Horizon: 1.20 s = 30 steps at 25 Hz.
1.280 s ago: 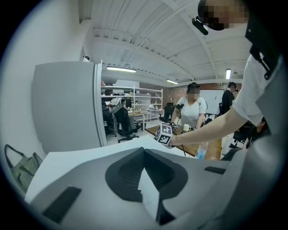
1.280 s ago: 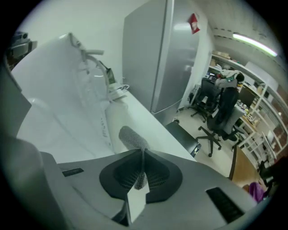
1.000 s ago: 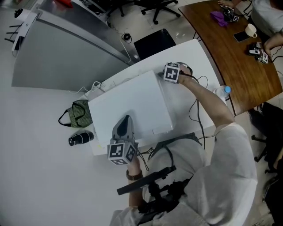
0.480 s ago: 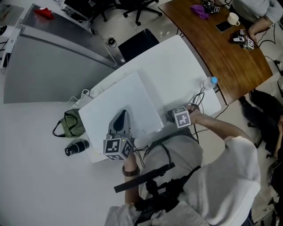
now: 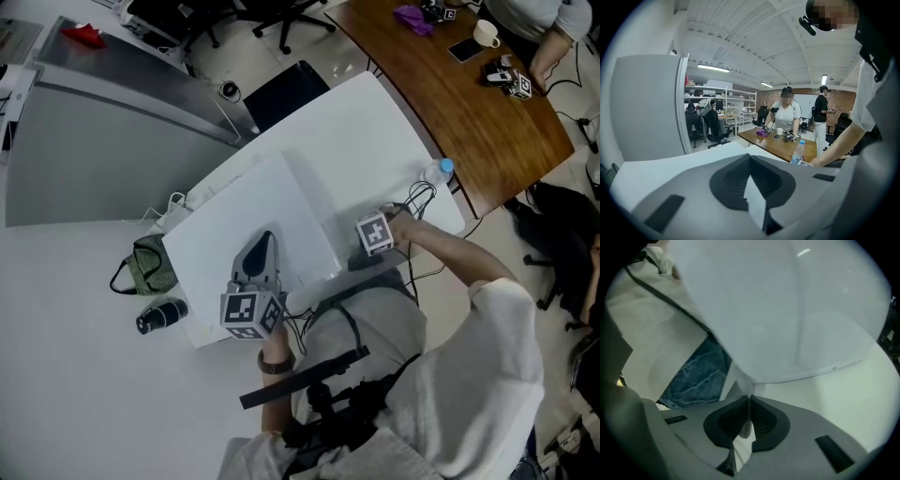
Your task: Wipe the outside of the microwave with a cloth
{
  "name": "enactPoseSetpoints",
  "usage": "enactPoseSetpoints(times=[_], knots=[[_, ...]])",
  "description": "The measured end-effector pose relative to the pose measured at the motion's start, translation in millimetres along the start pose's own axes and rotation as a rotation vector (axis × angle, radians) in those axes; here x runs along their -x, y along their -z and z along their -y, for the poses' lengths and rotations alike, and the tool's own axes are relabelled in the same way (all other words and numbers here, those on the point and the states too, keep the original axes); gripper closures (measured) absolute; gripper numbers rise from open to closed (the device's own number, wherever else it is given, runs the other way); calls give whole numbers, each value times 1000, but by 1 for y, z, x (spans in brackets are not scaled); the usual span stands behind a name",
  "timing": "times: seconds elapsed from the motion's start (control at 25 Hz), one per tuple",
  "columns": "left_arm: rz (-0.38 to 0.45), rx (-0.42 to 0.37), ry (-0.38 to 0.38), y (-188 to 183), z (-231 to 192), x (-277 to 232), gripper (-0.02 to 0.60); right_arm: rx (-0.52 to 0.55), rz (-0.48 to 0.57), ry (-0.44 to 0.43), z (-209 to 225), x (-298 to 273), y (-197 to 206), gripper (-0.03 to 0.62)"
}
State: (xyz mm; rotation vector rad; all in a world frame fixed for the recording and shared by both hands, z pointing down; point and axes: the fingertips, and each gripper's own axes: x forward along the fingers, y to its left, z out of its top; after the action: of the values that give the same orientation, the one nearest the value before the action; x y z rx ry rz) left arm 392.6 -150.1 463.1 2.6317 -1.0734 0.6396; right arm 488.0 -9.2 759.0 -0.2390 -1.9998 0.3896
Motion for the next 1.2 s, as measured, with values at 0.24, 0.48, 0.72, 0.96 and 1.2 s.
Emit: enactPoseSetpoints(times=[0.24,0.48,0.72,0.96,1.2], knots=[[-21,33,-117,9,-29,32,554,-92,53,179,138,29,-33,569],[-14,77,-191,-1,-38,47,554,-217,152,410,254,103,-60,569],[-12,118,-282,5,-50,67,554,-375,344,682,308,181,-70,569],[-43,132,-286,31,-57,74,554,-408,833,874,257,282,-115,569],[-2,88,-165,37,-25,85,554,-370,1024,1032,117,322,-142,569]])
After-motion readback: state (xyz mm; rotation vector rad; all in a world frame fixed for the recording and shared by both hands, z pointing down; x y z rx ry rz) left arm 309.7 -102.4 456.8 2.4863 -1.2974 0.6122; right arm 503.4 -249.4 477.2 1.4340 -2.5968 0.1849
